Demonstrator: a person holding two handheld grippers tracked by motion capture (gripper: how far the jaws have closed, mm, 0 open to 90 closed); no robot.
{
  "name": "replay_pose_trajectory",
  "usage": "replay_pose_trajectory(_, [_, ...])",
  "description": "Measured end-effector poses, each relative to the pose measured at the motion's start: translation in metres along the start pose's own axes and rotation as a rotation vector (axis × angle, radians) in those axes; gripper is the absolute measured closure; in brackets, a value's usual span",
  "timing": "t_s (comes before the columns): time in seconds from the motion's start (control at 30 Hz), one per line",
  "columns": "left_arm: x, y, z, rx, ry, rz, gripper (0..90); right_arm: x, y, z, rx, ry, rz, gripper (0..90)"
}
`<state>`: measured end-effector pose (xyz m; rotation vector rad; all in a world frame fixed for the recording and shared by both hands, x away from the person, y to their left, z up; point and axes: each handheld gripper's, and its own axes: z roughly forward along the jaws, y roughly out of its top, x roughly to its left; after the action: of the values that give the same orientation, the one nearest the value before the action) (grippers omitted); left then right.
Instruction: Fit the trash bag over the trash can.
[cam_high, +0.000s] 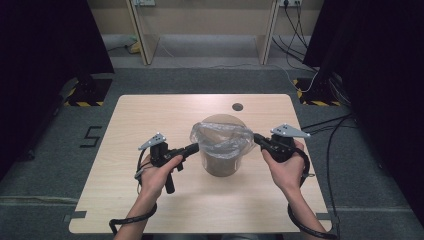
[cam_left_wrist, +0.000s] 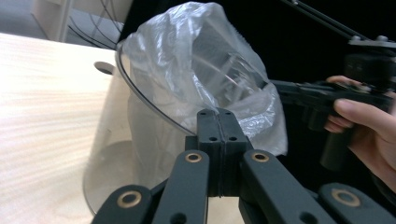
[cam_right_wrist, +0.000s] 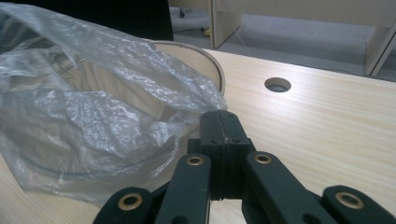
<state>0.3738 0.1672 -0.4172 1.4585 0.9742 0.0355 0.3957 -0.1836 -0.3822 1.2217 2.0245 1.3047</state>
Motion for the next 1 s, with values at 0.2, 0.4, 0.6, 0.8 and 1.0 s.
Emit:
replay_pose_trajectory(0.2, [0.003, -0.009, -0.009, 0.041, -0.012, -0.013, 89.8, 0.001, -0.001, -0.001, 0.007, 0.001, -0.003, 90.0])
replay_pose_trajectory(0.4, [0.022, -0.006, 0.002, 0.067, 0.09, 0.05, 89.8, -0.004, -0.004, 0.008, 0.01, -0.021, 0.002, 90.0])
replay_pose_trajectory(0.6, [0.029, -0.004, 0.015, 0.091, 0.128, 0.092, 89.7, -0.008, -0.005, 0.014, 0.001, -0.044, 0.008, 90.0])
replay_pose_trajectory(0.8, [0.031, -0.005, 0.024, 0.111, 0.145, 0.138, 89.2, -0.006, -0.008, 0.022, 0.013, -0.036, 0.0, 90.0])
replay_pose_trajectory(1.0, [0.028, -0.007, 0.013, 0.075, 0.17, 0.173, 69.2, -0.005, -0.013, 0.022, 0.022, -0.034, -0.003, 90.0])
